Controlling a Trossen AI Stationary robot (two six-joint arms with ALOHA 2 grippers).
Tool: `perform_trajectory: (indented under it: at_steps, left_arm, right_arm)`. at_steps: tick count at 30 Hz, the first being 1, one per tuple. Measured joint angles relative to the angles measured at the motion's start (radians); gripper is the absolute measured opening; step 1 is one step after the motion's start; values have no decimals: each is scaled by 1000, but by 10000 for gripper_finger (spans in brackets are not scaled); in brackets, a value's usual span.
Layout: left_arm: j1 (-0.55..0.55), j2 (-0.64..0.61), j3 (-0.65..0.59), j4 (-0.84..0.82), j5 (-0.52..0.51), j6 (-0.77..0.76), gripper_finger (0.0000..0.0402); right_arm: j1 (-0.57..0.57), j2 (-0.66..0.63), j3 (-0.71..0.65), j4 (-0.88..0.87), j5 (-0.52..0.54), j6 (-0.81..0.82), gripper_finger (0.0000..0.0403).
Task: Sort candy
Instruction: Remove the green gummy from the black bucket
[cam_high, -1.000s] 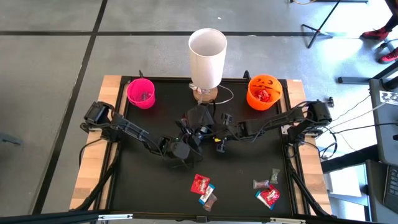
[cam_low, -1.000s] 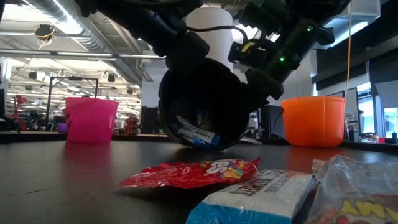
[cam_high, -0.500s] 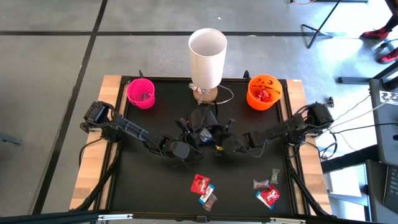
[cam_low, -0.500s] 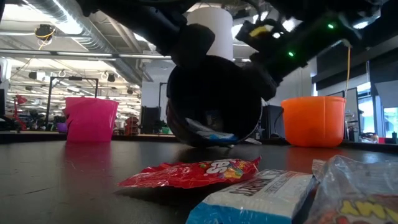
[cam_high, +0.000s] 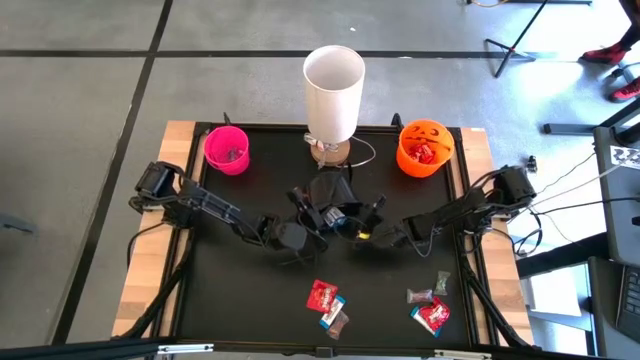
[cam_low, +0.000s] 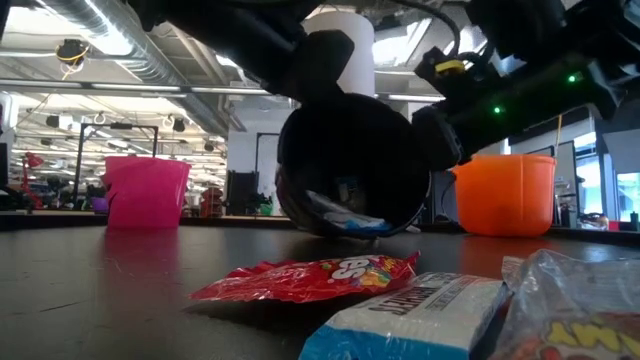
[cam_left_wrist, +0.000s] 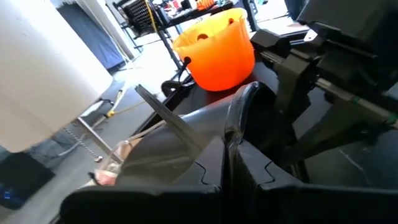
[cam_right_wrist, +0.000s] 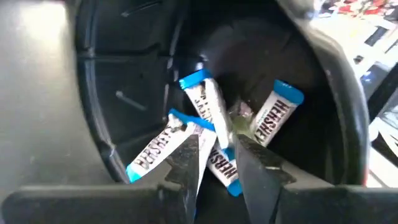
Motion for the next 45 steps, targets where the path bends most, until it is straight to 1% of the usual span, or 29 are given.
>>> perform_trajectory:
  at_steps: [4, 9, 13, 16, 19, 23, 26, 30, 35, 45]
  left_arm:
    - [10, 0, 0, 0, 25, -41, 25]
    - [14, 0, 0, -1, 51, -61, 59]
    - [15, 0, 0, -2, 72, -84, 72]
    - [16, 0, 0, -2, 83, -89, 74]
    - [17, 0, 0, -3, 89, -100, 74]
    - [20, 0, 0, -2, 113, -104, 74]
    - [21, 0, 0, -3, 127, -107, 75]
    - [21, 0, 0, -3, 129, -110, 75]
    - [20, 0, 0, -3, 127, -118, 75]
    - [37, 0, 0, -3, 123, -155, 75]
  right_arm:
    - [-20, 35, -7, 57, 9, 5, 105]
    - [-32, 119, -7, 158, 30, 48, 106]
    - [-46, 178, -5, 196, 30, 61, 116]
    - [-46, 204, -4, 241, 29, 59, 138]
    - [-46, 209, -4, 275, 36, 57, 168]
    - [-48, 209, -4, 318, 97, 56, 203]
    - [-69, 209, -3, 324, 108, 56, 219]
    - [-85, 209, -3, 344, 76, 59, 225]
    - [-68, 209, -3, 389, 36, 71, 225]
    - [39, 209, -3, 386, 115, 86, 225]
